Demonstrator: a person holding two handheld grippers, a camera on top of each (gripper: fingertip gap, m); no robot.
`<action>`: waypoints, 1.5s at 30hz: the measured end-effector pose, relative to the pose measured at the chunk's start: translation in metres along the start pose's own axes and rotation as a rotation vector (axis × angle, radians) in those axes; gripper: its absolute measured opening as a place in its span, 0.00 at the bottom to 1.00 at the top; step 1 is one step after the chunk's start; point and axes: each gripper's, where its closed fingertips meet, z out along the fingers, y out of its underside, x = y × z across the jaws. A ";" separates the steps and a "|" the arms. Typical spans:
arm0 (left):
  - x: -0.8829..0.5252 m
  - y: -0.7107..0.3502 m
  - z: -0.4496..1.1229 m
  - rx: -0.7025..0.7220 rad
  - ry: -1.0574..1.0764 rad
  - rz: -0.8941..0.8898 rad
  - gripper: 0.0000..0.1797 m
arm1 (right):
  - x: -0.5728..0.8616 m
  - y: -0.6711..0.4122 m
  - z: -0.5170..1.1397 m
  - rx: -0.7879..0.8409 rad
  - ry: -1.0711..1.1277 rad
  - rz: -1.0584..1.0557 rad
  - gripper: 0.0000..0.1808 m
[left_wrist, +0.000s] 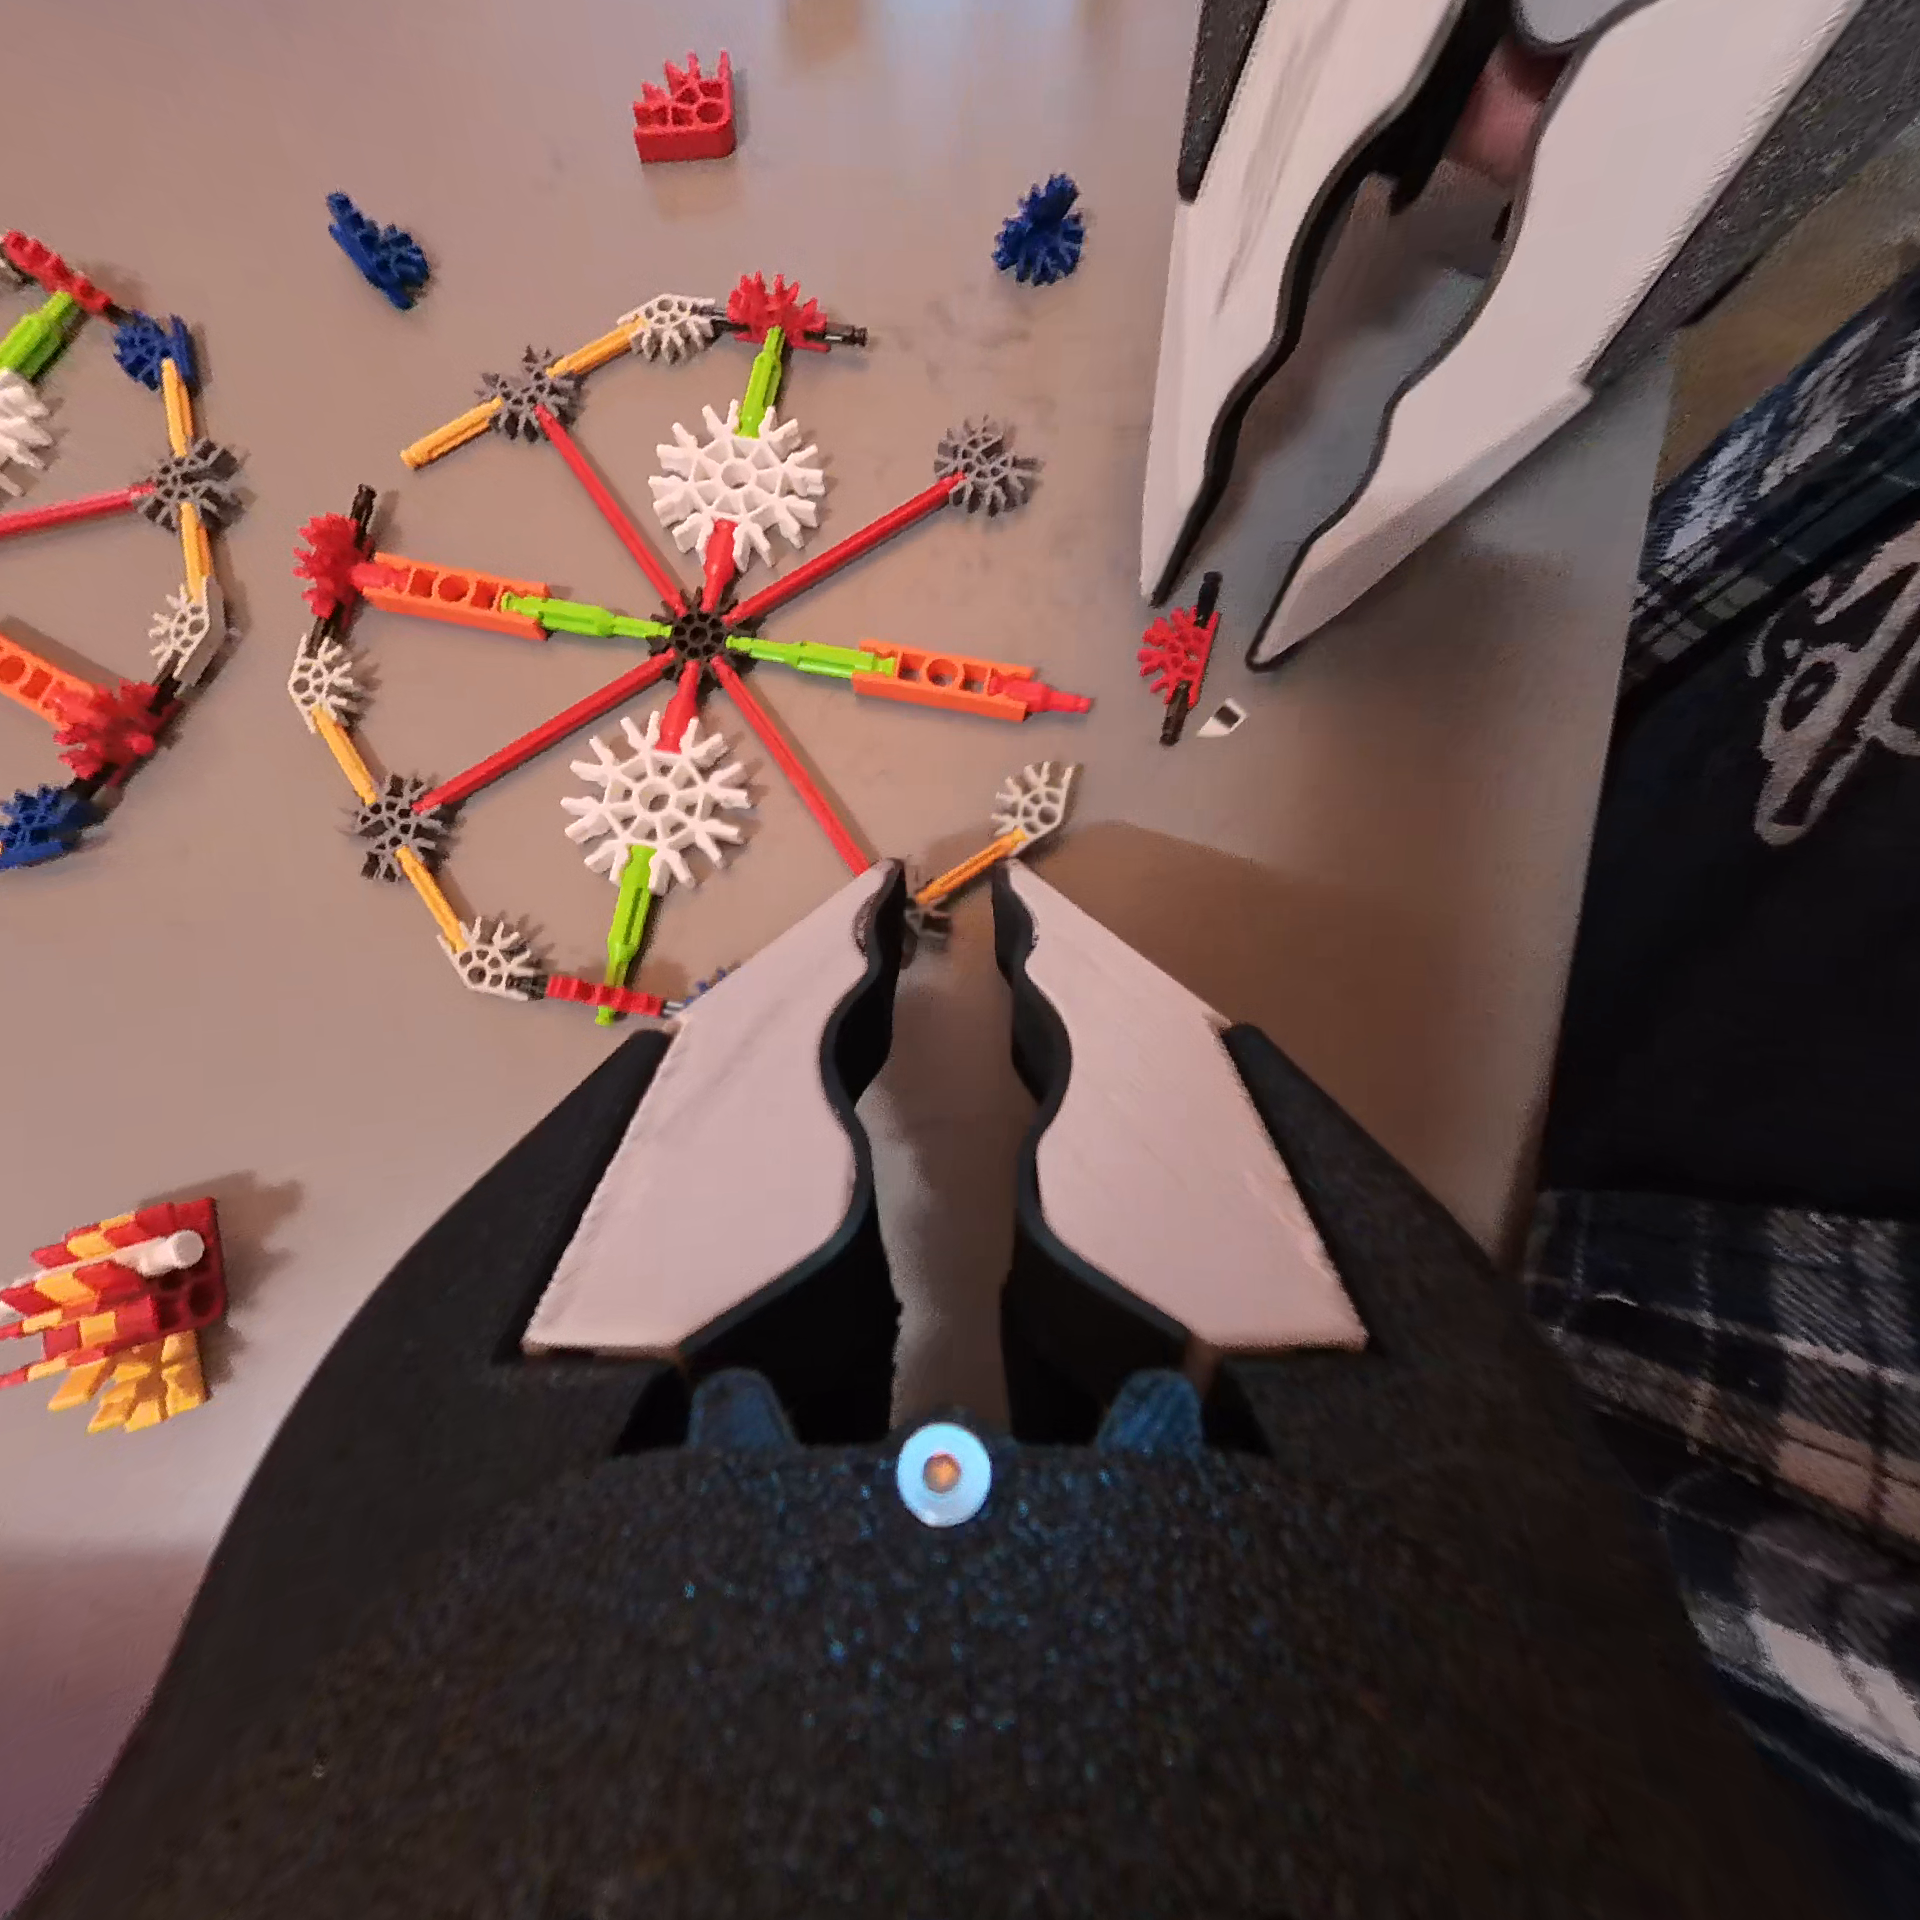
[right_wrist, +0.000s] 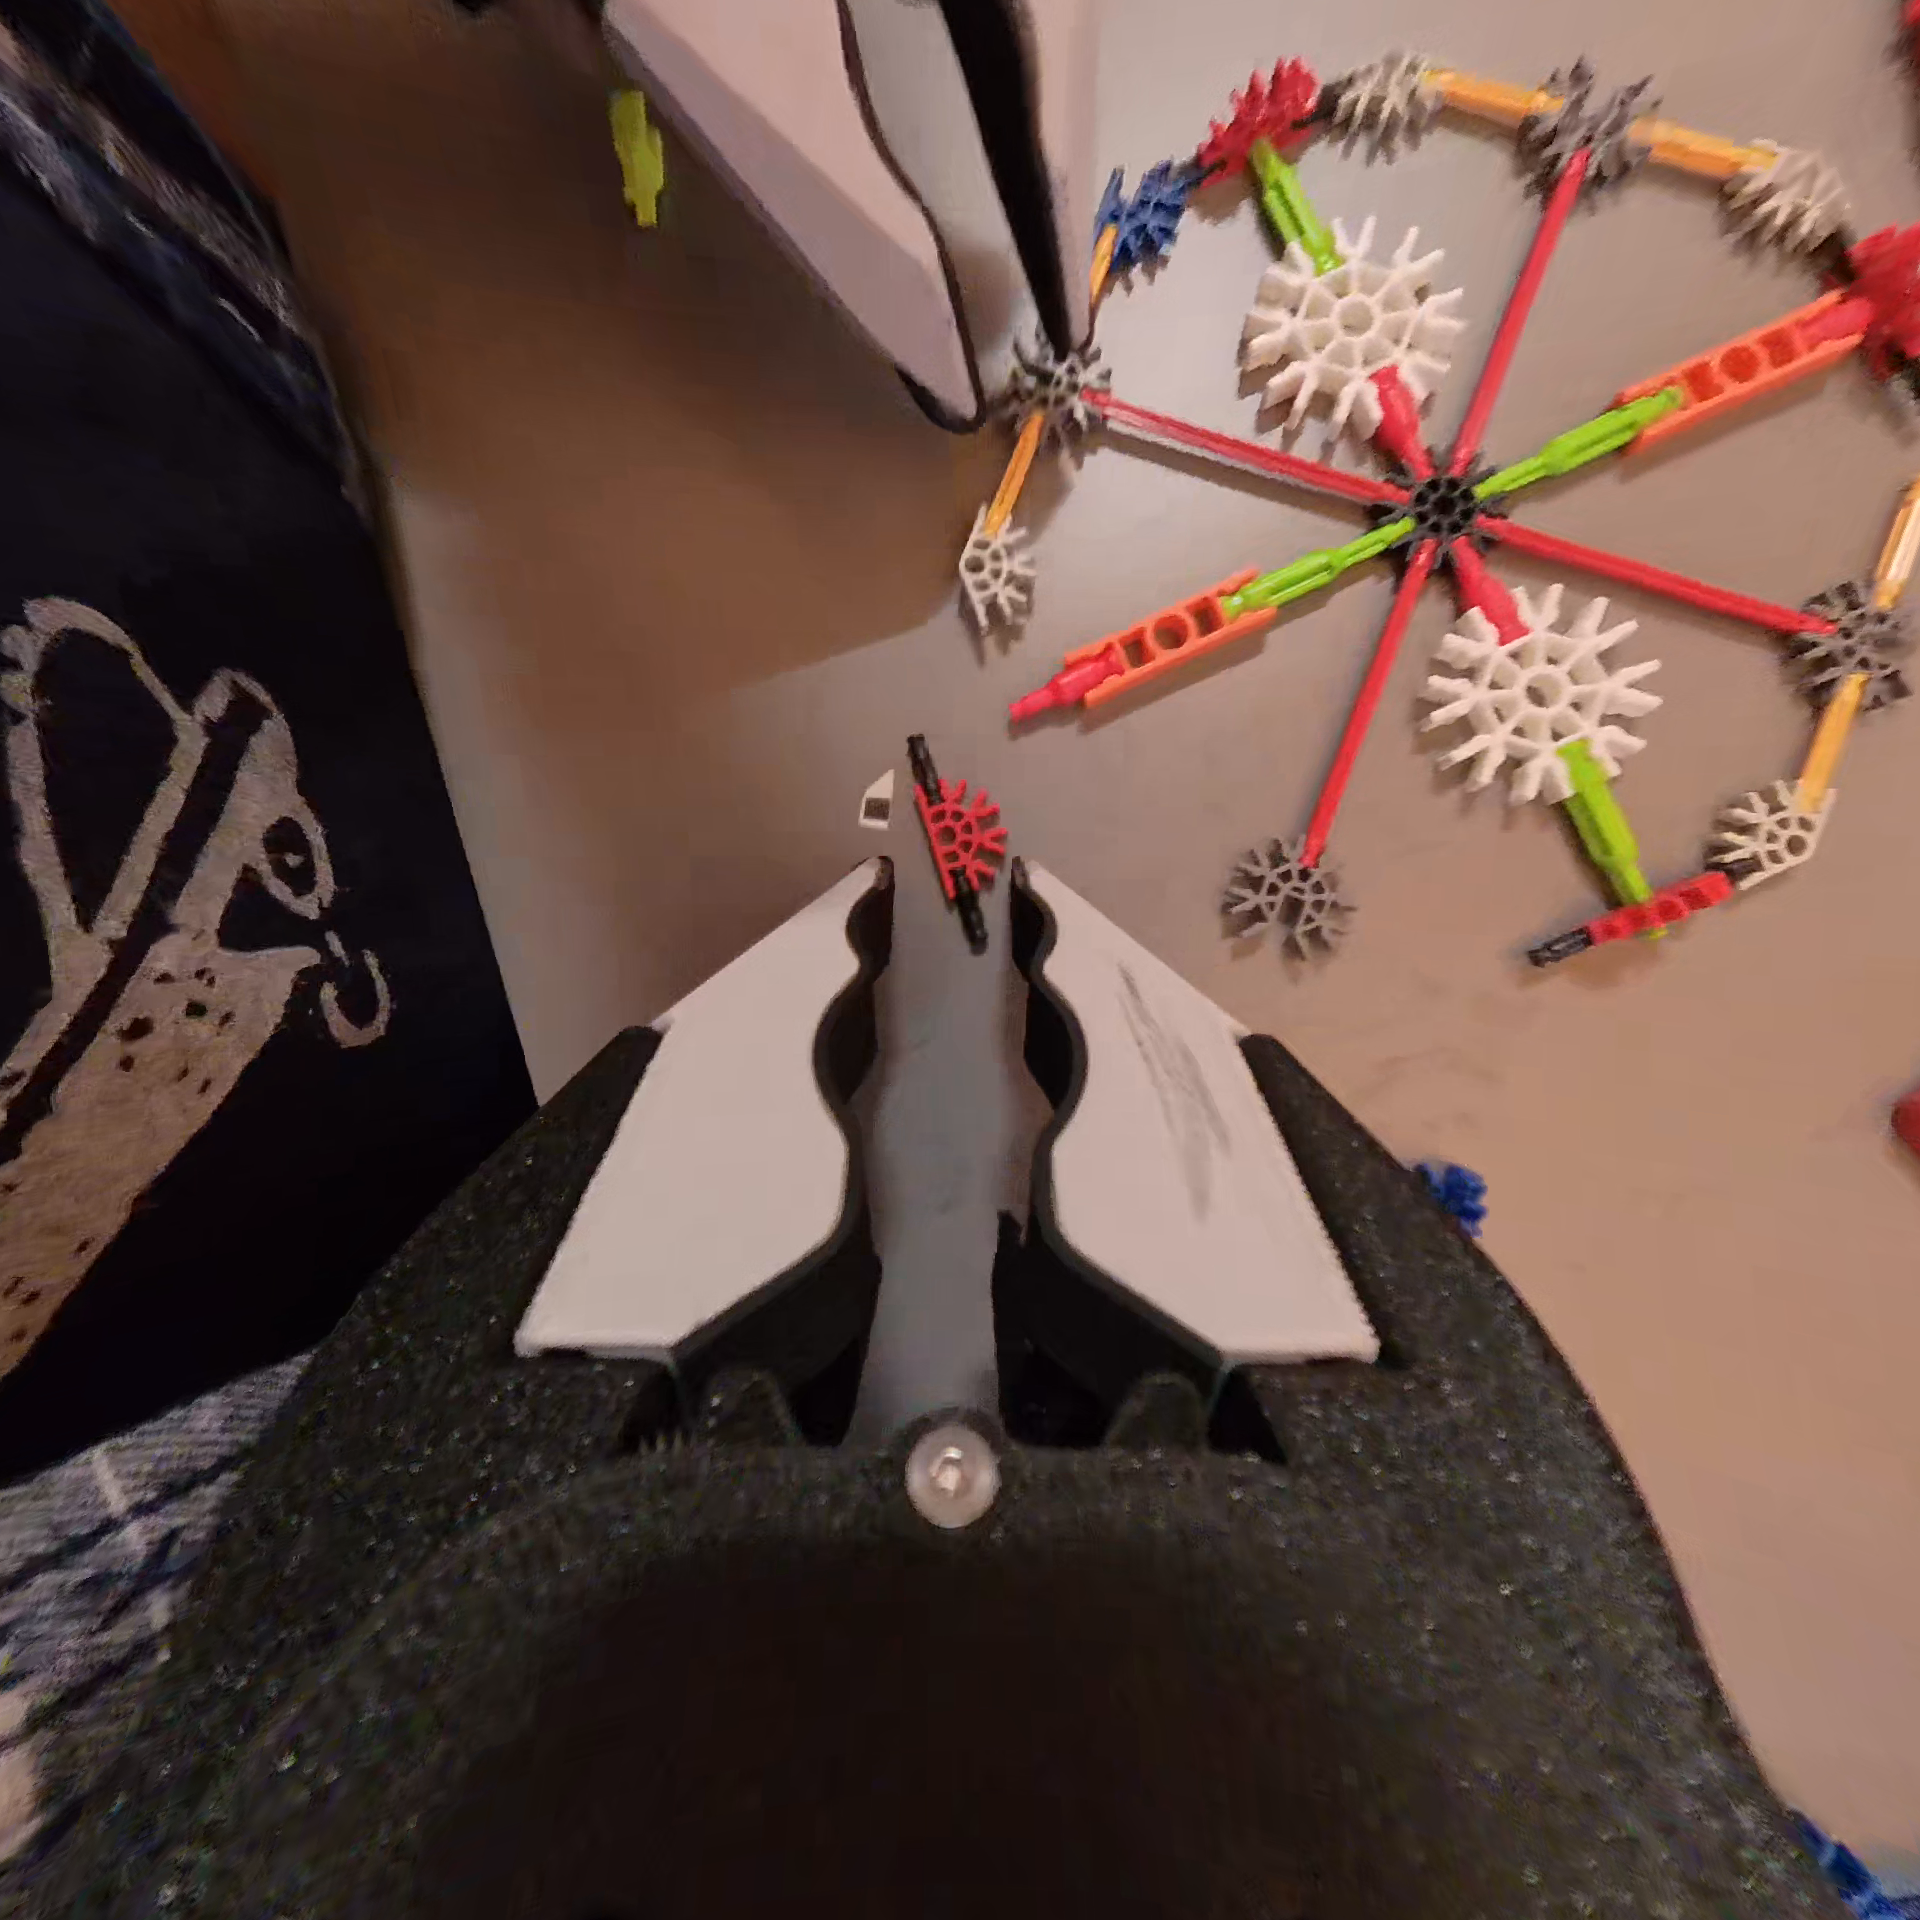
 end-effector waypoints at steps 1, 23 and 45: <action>0.002 -0.001 0.001 -0.005 0.000 0.010 0.08 | 0.000 0.000 0.001 0.011 0.009 0.003 0.12; 0.055 -0.024 0.026 0.002 0.121 0.007 0.03 | -0.003 -0.018 -0.010 0.192 0.159 -0.233 0.05; 0.047 -0.071 -0.001 0.345 0.410 -0.549 0.03 | 0.015 -0.045 -0.031 0.292 0.321 -0.403 0.05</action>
